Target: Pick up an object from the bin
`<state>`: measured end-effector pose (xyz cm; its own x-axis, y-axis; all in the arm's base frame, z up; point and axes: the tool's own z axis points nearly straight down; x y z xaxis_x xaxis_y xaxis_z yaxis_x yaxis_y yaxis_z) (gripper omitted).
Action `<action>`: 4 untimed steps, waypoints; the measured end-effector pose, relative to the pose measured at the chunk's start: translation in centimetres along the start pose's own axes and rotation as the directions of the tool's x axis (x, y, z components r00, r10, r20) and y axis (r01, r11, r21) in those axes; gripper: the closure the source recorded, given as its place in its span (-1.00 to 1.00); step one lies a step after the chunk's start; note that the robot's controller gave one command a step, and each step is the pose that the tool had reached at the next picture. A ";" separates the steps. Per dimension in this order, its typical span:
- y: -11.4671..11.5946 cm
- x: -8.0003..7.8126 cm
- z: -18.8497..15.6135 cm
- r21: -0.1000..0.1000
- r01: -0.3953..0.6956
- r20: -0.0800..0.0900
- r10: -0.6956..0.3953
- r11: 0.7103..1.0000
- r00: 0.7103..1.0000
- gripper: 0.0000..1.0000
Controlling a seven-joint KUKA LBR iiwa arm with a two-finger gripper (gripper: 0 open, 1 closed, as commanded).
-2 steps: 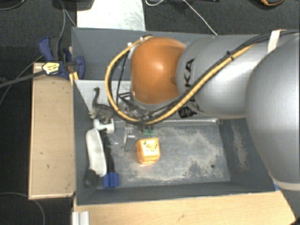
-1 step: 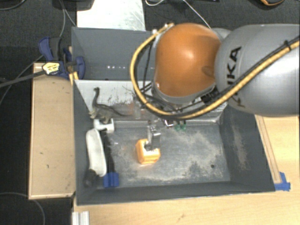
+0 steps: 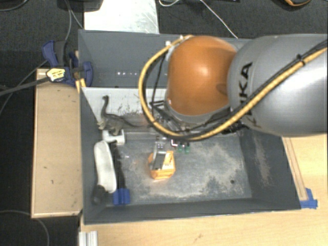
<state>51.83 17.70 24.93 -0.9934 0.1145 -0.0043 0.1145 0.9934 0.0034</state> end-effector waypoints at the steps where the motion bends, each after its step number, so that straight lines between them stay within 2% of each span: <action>1: -1.3 -1.3 5.6 0.000 0.143 0.001 -0.143 0.990 0.990 -1.00; 2: -4.7 0.0 4.1 0.000 -0.226 -0.001 0.226 0.974 0.974 -1.00; 3: -5.4 -3.8 7.4 -0.002 0.051 0.007 -0.051 0.999 0.999 -1.00; 4: -6.0 -3.6 11.9 -0.001 -0.015 0.001 0.015 1.000 1.000 -1.00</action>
Offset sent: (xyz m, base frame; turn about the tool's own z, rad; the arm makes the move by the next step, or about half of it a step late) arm -0.0107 -0.0552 -0.0365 0.2547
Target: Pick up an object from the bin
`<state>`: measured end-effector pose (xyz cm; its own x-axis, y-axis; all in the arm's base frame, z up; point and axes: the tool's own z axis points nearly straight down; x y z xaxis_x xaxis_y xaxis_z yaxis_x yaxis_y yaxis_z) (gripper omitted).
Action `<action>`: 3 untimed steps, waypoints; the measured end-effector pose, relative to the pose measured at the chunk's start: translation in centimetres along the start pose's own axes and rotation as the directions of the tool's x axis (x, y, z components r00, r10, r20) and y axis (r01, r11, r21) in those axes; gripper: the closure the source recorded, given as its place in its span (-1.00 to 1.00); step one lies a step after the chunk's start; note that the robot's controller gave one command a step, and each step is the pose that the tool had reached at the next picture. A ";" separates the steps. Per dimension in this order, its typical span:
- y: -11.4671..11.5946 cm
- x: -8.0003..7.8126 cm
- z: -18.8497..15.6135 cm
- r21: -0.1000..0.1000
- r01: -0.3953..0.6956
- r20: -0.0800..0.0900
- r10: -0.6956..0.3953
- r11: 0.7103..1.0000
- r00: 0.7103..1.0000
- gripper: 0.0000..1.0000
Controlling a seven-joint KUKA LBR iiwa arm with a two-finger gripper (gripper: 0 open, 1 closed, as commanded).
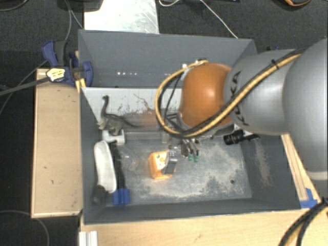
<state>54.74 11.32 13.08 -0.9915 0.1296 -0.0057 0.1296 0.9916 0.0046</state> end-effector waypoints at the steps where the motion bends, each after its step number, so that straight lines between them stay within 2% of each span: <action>1: 0.0 0.0 0.4 0.001 0.005 -0.003 -0.005 1.000 1.000 -1.00; 2: -3.4 -1.2 -3.0 0.000 0.164 0.003 -0.164 0.986 0.986 -1.00; 3: -3.0 -1.6 0.9 0.000 0.389 0.002 -0.389 0.921 0.921 -1.00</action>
Offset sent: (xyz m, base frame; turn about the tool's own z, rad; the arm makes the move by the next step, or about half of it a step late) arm 0.0089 -0.0464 0.0416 -0.1284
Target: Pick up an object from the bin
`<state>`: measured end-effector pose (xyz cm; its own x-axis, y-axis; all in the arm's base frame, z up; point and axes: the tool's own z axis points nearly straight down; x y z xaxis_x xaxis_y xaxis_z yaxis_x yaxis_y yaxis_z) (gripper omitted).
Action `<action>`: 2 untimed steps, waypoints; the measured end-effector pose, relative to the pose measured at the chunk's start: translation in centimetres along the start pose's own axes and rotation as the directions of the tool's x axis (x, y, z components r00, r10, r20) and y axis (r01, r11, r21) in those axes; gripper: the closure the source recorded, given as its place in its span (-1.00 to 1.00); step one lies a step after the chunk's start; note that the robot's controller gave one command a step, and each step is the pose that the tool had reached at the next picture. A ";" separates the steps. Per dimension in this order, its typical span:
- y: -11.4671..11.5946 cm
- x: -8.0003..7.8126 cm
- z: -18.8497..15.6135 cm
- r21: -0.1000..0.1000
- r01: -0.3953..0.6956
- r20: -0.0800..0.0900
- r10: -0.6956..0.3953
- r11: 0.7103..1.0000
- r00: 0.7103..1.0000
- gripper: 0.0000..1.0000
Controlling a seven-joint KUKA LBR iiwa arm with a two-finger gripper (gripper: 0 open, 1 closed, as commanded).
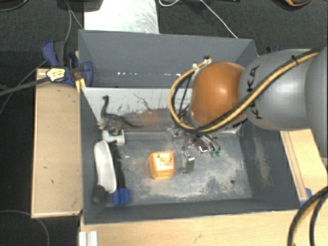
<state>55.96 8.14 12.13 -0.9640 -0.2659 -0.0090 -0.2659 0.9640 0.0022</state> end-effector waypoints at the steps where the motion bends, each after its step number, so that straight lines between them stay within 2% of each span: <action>1: 4.5 -3.4 5.3 -0.001 0.155 0.006 -0.155 0.988 0.988 -1.00; 2: 4.1 -0.4 4.4 0.000 0.161 0.003 -0.161 0.987 0.987 1.00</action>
Offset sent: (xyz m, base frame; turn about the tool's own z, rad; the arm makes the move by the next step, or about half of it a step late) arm -0.0074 0.0408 -0.0456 -0.1689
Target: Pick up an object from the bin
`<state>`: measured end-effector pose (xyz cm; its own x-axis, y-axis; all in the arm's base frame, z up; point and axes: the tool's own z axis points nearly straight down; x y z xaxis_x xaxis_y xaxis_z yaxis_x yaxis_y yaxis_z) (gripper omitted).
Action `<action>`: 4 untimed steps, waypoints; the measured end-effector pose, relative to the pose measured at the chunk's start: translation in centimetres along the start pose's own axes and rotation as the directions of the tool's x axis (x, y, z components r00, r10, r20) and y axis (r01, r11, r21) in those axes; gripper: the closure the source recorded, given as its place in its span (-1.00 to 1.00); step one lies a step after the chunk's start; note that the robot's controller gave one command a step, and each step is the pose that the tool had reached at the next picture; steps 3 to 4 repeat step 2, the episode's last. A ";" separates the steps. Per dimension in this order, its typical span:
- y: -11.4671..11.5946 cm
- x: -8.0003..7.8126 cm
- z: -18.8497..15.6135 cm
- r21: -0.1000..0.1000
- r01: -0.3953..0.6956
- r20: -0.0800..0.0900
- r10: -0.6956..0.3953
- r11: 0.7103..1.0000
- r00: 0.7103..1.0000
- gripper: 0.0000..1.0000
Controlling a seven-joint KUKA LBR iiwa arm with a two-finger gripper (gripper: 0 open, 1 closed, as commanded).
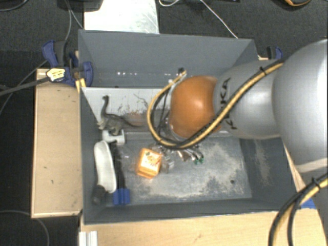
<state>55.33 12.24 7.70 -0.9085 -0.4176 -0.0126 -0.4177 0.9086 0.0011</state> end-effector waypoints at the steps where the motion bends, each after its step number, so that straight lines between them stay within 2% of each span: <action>1: 0.0 0.0 0.0 0.000 -0.003 0.000 0.003 1.000 1.000 1.00; 2: 0.2 -1.2 0.6 0.001 0.014 -0.009 -0.014 1.000 1.000 1.00; 4: 0.2 -1.2 0.6 0.001 0.014 -0.009 -0.014 1.000 1.000 1.00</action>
Offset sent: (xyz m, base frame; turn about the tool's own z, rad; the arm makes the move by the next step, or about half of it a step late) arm 0.0105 0.0090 -0.0070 -0.0211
